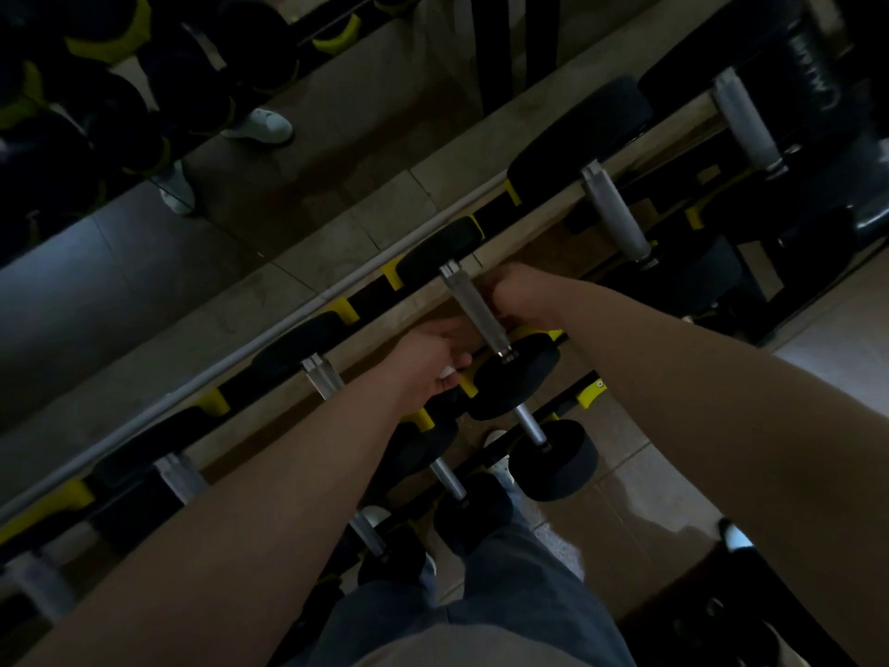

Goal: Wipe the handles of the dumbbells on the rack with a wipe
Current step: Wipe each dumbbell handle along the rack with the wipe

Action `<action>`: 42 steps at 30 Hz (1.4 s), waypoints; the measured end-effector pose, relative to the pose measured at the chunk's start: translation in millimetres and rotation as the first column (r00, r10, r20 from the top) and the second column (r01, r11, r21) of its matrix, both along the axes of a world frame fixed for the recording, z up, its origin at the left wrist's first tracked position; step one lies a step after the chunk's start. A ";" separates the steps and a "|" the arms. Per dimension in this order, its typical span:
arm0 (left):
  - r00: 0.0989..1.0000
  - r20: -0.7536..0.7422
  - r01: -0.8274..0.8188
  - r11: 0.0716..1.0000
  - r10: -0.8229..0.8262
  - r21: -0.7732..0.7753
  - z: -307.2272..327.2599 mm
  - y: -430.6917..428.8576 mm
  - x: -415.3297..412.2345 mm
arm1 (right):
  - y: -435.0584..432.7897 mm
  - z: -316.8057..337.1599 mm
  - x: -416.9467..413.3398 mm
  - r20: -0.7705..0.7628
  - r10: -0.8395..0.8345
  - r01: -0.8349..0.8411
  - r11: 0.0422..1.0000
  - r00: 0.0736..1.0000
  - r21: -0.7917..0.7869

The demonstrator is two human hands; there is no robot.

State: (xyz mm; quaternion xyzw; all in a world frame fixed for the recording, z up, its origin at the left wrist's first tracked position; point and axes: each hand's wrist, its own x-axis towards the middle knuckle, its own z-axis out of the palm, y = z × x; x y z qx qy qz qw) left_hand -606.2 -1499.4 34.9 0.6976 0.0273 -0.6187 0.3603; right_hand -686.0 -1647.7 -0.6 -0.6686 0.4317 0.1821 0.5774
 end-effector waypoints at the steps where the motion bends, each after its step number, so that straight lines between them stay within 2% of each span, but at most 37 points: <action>1: 1.000 0.011 0.000 1.000 0.000 0.003 -0.9 0.7 0.7 | -0.5 -1.6 -4.1 -0.072 0.160 -0.166 0.982 0.985 -0.088; 2: 1.000 0.014 0.002 1.000 -0.002 0.003 -1.2 1.6 1.0 | -1.7 -2.8 -6.8 -0.159 0.296 -0.316 0.941 0.942 -0.118; 4: 1.000 0.006 0.007 1.000 -0.007 -0.007 -0.2 2.9 2.1 | -4.5 -1.8 -7.3 -0.271 0.456 -0.494 0.865 0.848 -0.090; 7: 1.000 -0.009 0.004 1.000 -0.004 -0.003 1.2 4.4 1.0 | -4.8 7.0 0.6 -0.300 0.493 -0.525 0.851 0.817 -0.031; 12: 0.999 -0.011 0.037 0.999 -0.037 0.000 -0.8 8.4 0.4 | -8.2 15.5 -4.2 -0.388 0.555 -0.614 0.788 0.736 -0.039; 13: 0.999 -0.008 0.031 1.000 -0.031 0.005 -2.5 9.5 0.3 | -11.0 13.4 -7.2 -0.381 0.543 -0.604 0.795 0.749 -0.055; 14: 1.000 -0.009 0.012 1.000 -0.012 0.008 -3.0 10.0 0.2 | -12.4 10.2 -10.2 -0.347 0.484 -0.539 0.839 0.803 -0.075; 16: 0.999 -0.020 -0.033 0.999 0.033 0.008 -4.0 10.3 -0.1 | -9.9 7.4 -13.1 -0.181 0.134 -0.144 0.989 0.974 -0.045; 17: 0.999 -0.020 -0.044 0.999 0.044 0.011 -4.6 9.8 0.2 | -7.7 5.8 -12.3 -0.082 -0.080 0.078 0.997 0.993 -0.022; 18: 0.999 -0.012 -0.046 0.999 0.046 0.018 -3.7 9.5 0.9 | -5.9 4.2 -11.3 -0.003 -0.226 0.226 0.974 0.974 0.004; 19: 0.999 0.006 -0.042 0.999 0.042 0.026 -4.1 9.3 1.8 | -4.5 0.9 -10.1 0.049 -0.265 0.266 0.964 0.963 -0.008; 21: 0.995 0.067 -0.070 0.998 0.070 0.006 -5.5 7.9 4.1 | 1.8 0.7 -10.3 0.081 -0.182 0.193 0.969 0.980 -0.152; 23: 0.986 0.115 -0.114 0.993 0.118 -0.039 -7.5 5.3 7.5 | 9.7 3.2 -12.8 0.090 -0.177 0.195 0.944 0.980 -0.267; 28: 0.981 0.132 -0.129 0.985 0.144 -0.114 -8.2 -0.6 8.5 | 30.0 16.4 -27.5 0.196 -0.252 0.297 0.919 0.948 -0.259; 32: 0.977 0.191 -0.074 0.988 0.100 -0.139 -14.9 -4.0 0.7 | 38.9 19.5 -35.3 0.228 -0.189 0.247 0.934 0.955 -0.257; 37: 0.970 0.212 -0.085 0.985 0.116 -0.151 -18.5 -7.6 -2.2 | 37.6 21.4 -37.9 0.244 -0.150 0.197 0.964 0.958 -0.179; 40: 0.927 0.272 -0.225 0.963 0.258 -0.144 -18.9 -16.2 8.7 | 37.1 14.5 -39.7 0.213 -0.116 0.183 0.927 0.970 -0.328; 42: 0.879 0.371 -0.270 0.954 0.300 -0.131 -23.0 -22.0 14.7 | 40.3 6.0 -43.5 0.176 -0.111 0.175 0.896 0.978 -0.408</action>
